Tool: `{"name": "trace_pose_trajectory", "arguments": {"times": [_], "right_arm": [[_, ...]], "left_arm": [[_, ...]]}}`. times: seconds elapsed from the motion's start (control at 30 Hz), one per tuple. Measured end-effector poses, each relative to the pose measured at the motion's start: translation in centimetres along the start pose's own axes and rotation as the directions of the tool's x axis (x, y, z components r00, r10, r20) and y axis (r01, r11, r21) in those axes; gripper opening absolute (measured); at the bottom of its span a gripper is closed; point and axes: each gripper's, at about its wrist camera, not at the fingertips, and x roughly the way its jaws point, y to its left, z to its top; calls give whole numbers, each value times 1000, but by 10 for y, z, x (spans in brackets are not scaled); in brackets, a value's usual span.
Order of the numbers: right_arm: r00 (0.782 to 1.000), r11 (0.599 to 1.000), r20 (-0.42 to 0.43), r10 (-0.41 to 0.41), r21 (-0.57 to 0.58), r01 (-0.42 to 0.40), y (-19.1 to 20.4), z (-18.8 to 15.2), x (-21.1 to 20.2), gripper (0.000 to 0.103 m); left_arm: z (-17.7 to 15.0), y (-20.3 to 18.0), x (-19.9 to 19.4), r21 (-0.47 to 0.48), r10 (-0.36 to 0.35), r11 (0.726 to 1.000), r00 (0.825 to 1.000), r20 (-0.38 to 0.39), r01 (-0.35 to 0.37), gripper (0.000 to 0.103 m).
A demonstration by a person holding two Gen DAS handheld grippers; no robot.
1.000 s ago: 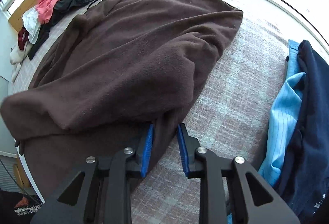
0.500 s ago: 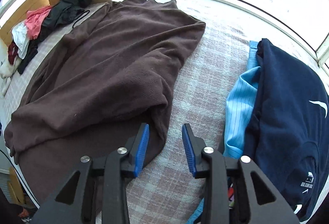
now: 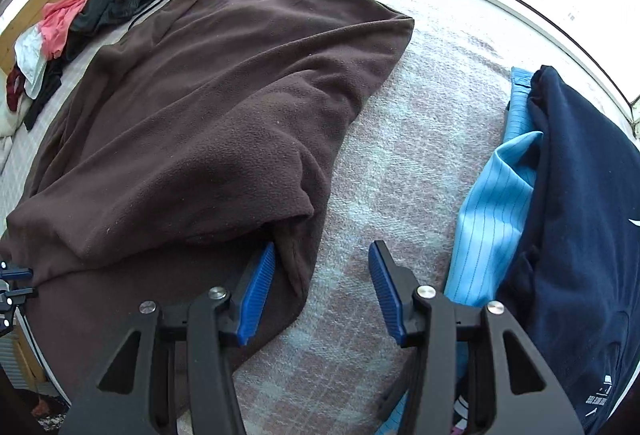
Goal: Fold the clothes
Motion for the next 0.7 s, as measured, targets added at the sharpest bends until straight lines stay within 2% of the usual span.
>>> {"name": "trace_pose_trajectory", "arguments": {"times": [0.03, 0.1, 0.23, 0.33, 0.37, 0.4, 0.43, 0.47, 0.6, 0.7], "right_arm": [[1000, 1000, 10, 10, 1, -10, -1, 0, -3, 48], [1000, 1000, 25, 3, -22, -3, 4, 1, -5, 48], [1000, 994, 25, -19, -104, 21, 23, 6, 1, 48], [997, 987, 47, -56, -146, 62, 31, 13, 7, 48], [998, 990, 40, -48, -131, 53, 27, 14, 6, 48], [999, 993, 30, -34, -109, 37, 20, 15, 5, 42], [1000, 996, 20, -21, -87, 22, 14, 16, 4, 33], [1000, 998, 10, -7, -64, 7, 8, 18, 2, 20], [1000, 1000, 12, -2, -6, 2, -18, 17, -11, 20], [999, 997, 4, 37, 62, -37, -32, 18, -15, 20]], "left_arm": [[0, 1, 2, 1, -3, 1000, 1000, -5, 3, 12], [2, 10, -3, -51, -40, 998, 999, 8, 41, 3], [8, 31, -35, -152, -86, 983, 992, 97, 100, 2], [13, 52, -72, -227, -131, 958, 971, 202, 177, 2], [16, 59, -84, -249, -142, 948, 962, 235, 201, 2], [19, 62, -93, -258, -138, 944, 957, 255, 204, 2], [21, 65, -102, -261, -128, 944, 954, 272, 201, 2], [22, 68, -108, -261, -121, 945, 951, 285, 198, 2], [24, 75, -118, -267, -130, 939, 943, 305, 216, 2], [22, 69, -118, -261, -216, 917, 926, 311, 302, 2]]}}
